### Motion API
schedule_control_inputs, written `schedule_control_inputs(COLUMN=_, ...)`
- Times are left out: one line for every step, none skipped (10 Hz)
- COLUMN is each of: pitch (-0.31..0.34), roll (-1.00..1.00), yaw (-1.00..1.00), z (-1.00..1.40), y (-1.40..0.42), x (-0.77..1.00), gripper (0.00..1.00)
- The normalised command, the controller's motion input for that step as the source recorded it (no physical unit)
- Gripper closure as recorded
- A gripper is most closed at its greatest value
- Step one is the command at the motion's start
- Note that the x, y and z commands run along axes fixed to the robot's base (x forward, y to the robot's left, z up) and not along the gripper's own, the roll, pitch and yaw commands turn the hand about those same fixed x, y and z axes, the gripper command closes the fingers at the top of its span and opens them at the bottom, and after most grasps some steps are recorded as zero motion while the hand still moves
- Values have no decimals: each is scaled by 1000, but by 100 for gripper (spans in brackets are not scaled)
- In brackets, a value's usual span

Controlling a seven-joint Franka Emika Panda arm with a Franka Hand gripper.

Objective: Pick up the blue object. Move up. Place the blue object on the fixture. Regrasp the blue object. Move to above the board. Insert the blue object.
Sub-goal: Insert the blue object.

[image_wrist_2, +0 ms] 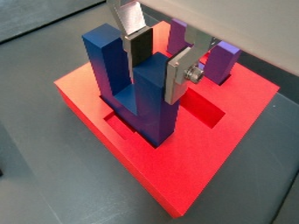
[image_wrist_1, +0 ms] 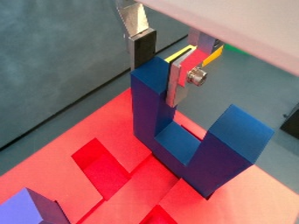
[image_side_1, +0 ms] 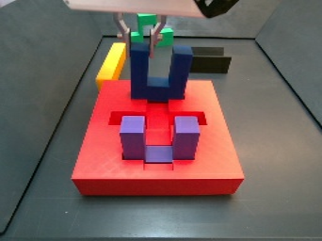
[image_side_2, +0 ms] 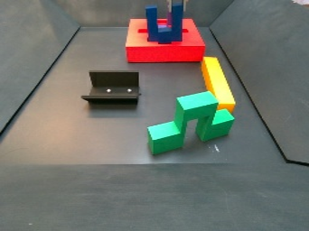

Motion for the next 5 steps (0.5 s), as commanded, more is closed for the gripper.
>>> schedule_control_inputs(pitch=-73, roll=0, yaw=0, z=-283, y=0, x=-34, gripper=100)
schedule_control_inputs(pitch=-74, roll=0, yaw=0, z=-269, y=0, x=-9, gripper=100)
schedule_control_inputs(pitch=-86, roll=9, yaw=0, z=-317, y=0, x=-26, gripper=100)
schedule_control_inputs(pitch=-83, roll=60, yaw=0, z=-391, y=0, x=-31, gripper=100)
schedule_control_inputs(pitch=-83, roll=93, yaw=0, z=-443, y=0, x=-40, gripper=100)
